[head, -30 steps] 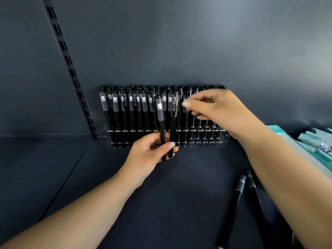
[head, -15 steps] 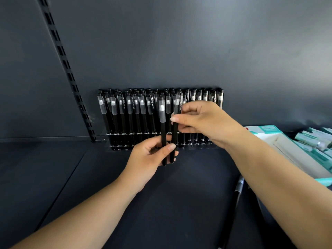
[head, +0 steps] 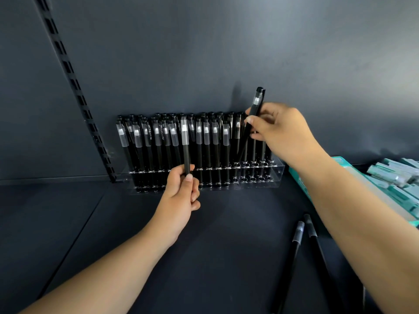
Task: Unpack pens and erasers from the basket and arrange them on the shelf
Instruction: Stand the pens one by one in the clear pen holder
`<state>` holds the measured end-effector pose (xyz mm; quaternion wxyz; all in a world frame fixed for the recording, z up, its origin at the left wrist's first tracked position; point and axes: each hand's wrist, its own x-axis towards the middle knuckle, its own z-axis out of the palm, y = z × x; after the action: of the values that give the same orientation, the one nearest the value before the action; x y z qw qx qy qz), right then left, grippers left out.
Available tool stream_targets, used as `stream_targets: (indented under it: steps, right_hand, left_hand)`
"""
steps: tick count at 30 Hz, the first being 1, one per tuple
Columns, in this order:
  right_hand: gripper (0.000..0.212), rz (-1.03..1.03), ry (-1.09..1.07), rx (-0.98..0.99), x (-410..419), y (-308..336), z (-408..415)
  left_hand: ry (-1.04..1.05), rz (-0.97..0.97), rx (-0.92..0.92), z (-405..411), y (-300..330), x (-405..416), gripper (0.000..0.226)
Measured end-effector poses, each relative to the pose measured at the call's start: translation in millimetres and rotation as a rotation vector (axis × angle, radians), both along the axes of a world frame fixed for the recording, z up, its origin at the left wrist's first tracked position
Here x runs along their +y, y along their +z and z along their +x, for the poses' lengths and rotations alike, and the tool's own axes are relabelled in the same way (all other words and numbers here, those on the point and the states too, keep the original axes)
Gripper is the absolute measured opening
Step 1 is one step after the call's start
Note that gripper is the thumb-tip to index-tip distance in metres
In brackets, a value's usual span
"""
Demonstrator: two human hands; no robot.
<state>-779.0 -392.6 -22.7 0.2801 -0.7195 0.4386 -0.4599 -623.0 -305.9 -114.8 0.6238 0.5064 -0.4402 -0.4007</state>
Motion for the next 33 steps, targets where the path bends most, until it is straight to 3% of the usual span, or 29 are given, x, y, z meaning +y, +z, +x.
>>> stream_targets:
  steps: [10, 16, 26, 30, 33]
  right_hand:
    - [0.010, 0.039, 0.041, 0.030, 1, -2, 2]
    - [0.030, 0.139, 0.080, 0.249, 1, -13, 5]
    - [0.039, 0.127, 0.053, 0.314, -4, -24, 4]
    - [0.025, 0.130, 0.053, 0.307, -4, -24, 3]
    - [0.014, 0.114, 0.042, 0.407, -3, -18, 1]
  left_hand:
    - [0.029, -0.081, -0.308, 0, -2, 3, 0.021]
    - [0.024, -0.067, -0.275, 1, -1, 3, 0.022]
    - [-0.007, -0.035, -0.302, 2, 0, 5, 0.033]
    - [-0.008, -0.030, -0.293, 2, 1, 5, 0.035]
    - [0.020, -0.031, -0.278, 2, 0, 4, 0.033]
